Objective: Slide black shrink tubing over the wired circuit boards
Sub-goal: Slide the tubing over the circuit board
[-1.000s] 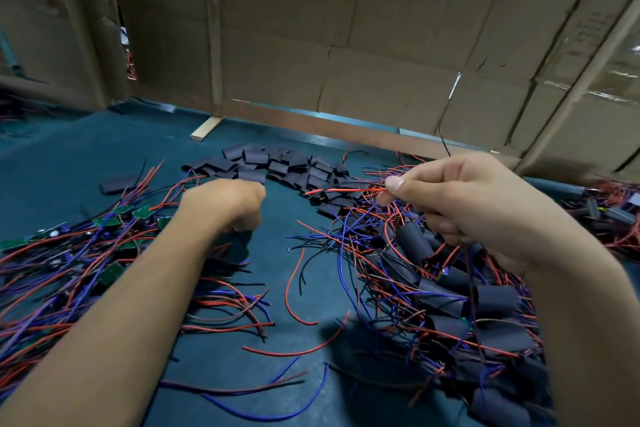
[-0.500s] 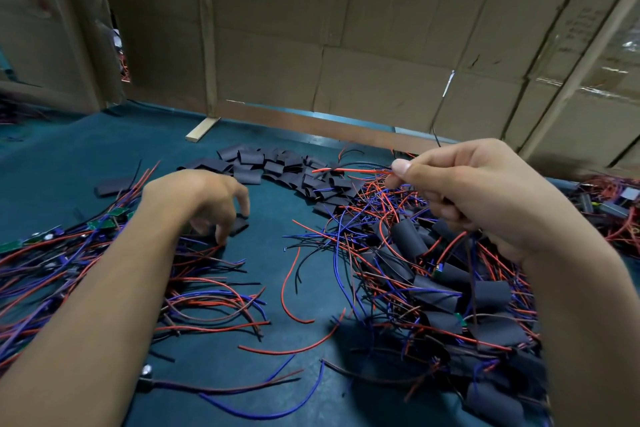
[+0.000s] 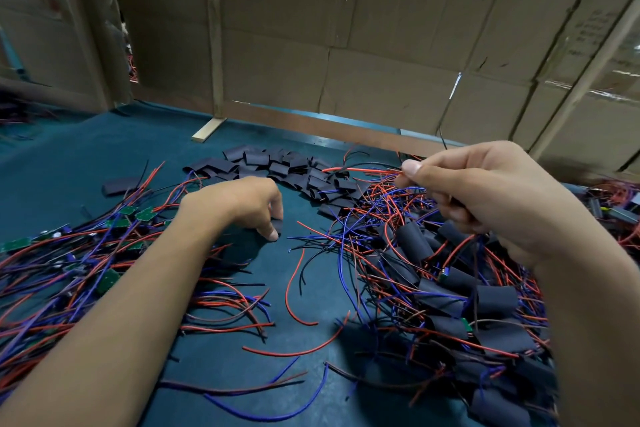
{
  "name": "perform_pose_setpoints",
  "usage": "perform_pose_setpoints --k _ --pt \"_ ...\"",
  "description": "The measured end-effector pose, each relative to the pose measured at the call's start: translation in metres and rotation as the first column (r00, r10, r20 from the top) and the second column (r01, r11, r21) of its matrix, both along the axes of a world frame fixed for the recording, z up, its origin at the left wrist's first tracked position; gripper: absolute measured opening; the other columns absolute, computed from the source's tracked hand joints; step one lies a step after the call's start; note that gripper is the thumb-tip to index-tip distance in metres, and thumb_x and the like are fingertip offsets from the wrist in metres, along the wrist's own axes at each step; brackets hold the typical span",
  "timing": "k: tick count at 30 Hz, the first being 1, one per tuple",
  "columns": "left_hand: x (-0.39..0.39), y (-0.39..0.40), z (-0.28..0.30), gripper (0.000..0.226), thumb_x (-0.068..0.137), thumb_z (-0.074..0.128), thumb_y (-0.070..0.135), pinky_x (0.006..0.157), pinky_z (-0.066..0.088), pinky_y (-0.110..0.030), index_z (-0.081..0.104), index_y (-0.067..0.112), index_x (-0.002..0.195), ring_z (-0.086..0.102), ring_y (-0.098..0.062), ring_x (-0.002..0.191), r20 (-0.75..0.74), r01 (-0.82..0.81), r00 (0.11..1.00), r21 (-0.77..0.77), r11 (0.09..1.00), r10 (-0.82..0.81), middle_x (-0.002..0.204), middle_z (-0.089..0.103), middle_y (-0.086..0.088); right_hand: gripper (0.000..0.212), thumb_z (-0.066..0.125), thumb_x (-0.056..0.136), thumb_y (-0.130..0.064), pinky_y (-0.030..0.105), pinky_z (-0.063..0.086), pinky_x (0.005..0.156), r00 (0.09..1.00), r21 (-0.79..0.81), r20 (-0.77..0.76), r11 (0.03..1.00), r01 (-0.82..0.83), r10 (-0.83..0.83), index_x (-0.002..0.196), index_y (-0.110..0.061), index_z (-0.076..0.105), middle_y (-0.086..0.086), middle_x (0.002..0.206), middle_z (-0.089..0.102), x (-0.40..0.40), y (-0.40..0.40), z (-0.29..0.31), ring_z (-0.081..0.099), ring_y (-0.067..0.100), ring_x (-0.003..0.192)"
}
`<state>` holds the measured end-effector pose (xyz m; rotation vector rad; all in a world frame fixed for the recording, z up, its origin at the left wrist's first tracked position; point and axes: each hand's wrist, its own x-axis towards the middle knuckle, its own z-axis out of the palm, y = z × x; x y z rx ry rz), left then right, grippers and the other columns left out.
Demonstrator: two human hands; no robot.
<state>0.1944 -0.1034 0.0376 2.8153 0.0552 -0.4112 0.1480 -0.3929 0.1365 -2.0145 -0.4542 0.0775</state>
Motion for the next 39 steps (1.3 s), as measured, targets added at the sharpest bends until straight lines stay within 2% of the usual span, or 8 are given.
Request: perform_pose_setpoints --k 6,8,10,13,17,20,29,39 --pt "-0.002 0.001 0.005 0.026 0.079 0.085 0.028 0.083 0.052 -0.032 0.072 0.015 0.098 0.068 -0.021 0.094 0.127 0.1 0.987 -0.032 0.994 -0.095 0.097 0.074 -0.003 0.025 0.071 0.092 -0.031 0.013 0.024 0.036 1.0 0.026 0.029 1.0 -0.004 0.003 0.075 -0.016 0.08 -0.002 0.051 0.049 0.001 0.002 0.0 0.034 0.006 0.039" --pt "-0.007 0.003 0.019 0.025 0.078 0.086 0.023 0.084 0.053 -0.027 0.072 0.02 0.098 0.069 -0.015 0.091 0.288 0.167 0.953 -0.238 0.957 -0.095 0.094 0.074 0.001 0.023 0.071 0.092 -0.029 0.012 0.026 0.037 0.998 0.066 0.068 0.998 0.009 -0.014 0.076 -0.015 0.08 -0.001 0.051 0.052 0.003 0.002 -0.001 0.035 0.006 0.04" --pt "-0.016 -0.001 0.036 0.026 0.076 0.087 0.017 0.082 0.054 -0.02 0.073 0.019 0.098 0.069 -0.008 0.086 0.407 0.265 0.912 -0.475 0.839 -0.058 0.09 0.076 -0.001 0.022 0.072 0.092 -0.03 0.011 0.027 0.038 0.992 0.094 0.122 0.995 0.026 -0.038 0.078 -0.015 0.08 -0.002 0.052 0.054 0.005 0.001 -0.002 0.037 0.006 0.041" --pt "-0.032 -0.008 0.059 0.027 0.074 0.087 0.014 0.078 0.052 -0.013 0.073 0.015 0.098 0.071 -0.004 0.084 0.494 0.375 0.868 -0.593 0.712 -0.047 0.091 0.078 -0.001 0.021 0.071 0.093 -0.031 0.01 0.028 0.04 0.981 0.15 0.184 0.988 0.028 -0.056 0.079 -0.017 0.081 -0.004 0.053 0.055 0.007 0.0 -0.003 0.036 0.005 0.042" --pt "-0.045 -0.016 0.073 0.039 0.069 0.085 0.022 0.092 0.058 -0.035 0.071 0.01 0.103 0.075 -0.023 0.094 0.518 0.427 0.853 -0.628 0.651 -0.06 0.097 0.078 -0.008 0.019 0.071 0.093 -0.032 0.011 0.03 0.04 0.967 0.176 0.248 0.984 0.019 -0.063 0.081 -0.021 0.081 -0.006 0.053 0.056 0.006 0.0 -0.003 0.038 0.003 0.042" --pt "-0.048 -0.02 0.077 0.042 0.068 0.086 0.02 0.096 0.057 -0.041 0.071 0.006 0.105 0.074 -0.022 0.093 0.518 0.442 0.852 -0.636 0.632 -0.075 0.096 0.078 -0.01 0.02 0.071 0.093 -0.033 0.012 0.03 0.042 0.958 0.144 0.282 0.99 0.014 -0.054 0.081 -0.02 0.081 -0.006 0.053 0.057 0.005 0.0 -0.003 0.038 0.004 0.044" --pt "-0.052 -0.02 0.081 0.042 0.07 0.086 0.016 0.089 0.057 -0.027 0.07 0.005 0.106 0.074 -0.019 0.094 0.519 0.445 0.853 -0.665 0.599 -0.058 0.098 0.078 -0.007 0.021 0.07 0.095 -0.029 0.009 0.028 0.042 0.928 0.063 0.372 0.998 0.008 -0.031 0.08 -0.018 0.079 -0.009 0.052 0.058 0.005 0.002 -0.005 0.038 0.001 0.042" --pt "-0.054 -0.019 0.08 0.041 0.07 0.086 0.015 0.09 0.058 -0.027 0.07 0.007 0.106 0.074 -0.02 0.096 0.495 0.429 0.867 -0.674 0.602 -0.063 0.1 0.078 -0.006 0.02 0.07 0.095 -0.028 0.009 0.032 0.042 0.919 0.066 0.387 0.997 0.049 -0.071 0.08 -0.018 0.078 -0.011 0.052 0.061 0.008 0.002 -0.008 0.041 0.0 0.043"
